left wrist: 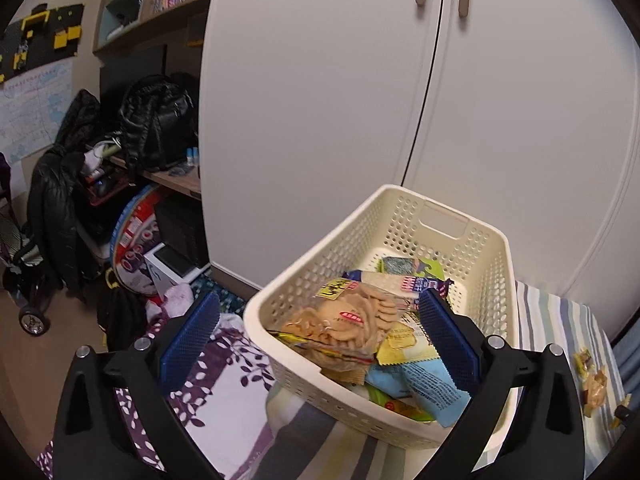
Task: Organize snacks
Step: 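Carry the cookie bag toward the basket with the left tool, then release the cookie bag into the basket with the left tool while the right tool drops the bibizan packet in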
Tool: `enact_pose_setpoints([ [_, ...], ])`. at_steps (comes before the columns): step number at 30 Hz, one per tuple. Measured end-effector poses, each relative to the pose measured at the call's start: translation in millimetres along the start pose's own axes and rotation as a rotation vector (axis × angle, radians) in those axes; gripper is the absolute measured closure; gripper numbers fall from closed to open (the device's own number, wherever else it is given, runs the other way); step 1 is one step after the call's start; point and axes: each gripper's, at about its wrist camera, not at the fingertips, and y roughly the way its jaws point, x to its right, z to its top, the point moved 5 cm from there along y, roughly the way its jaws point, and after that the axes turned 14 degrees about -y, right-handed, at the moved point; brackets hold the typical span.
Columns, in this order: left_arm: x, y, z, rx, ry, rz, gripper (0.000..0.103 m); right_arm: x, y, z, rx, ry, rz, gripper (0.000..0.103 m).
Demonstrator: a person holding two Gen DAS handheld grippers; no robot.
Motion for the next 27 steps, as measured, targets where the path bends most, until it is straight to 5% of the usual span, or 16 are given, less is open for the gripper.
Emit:
enact_pose_setpoints([
  [11, 1, -12, 0, 0.043, 0.0, -0.01, 0.002, -53, -20, 24, 0.052, -0.072, 0.038, 0.044],
  [27, -20, -24, 12, 0.085, -0.083, 0.011, 0.002, -269, -19, 81, 0.132, -0.373, 0.289, 0.044],
])
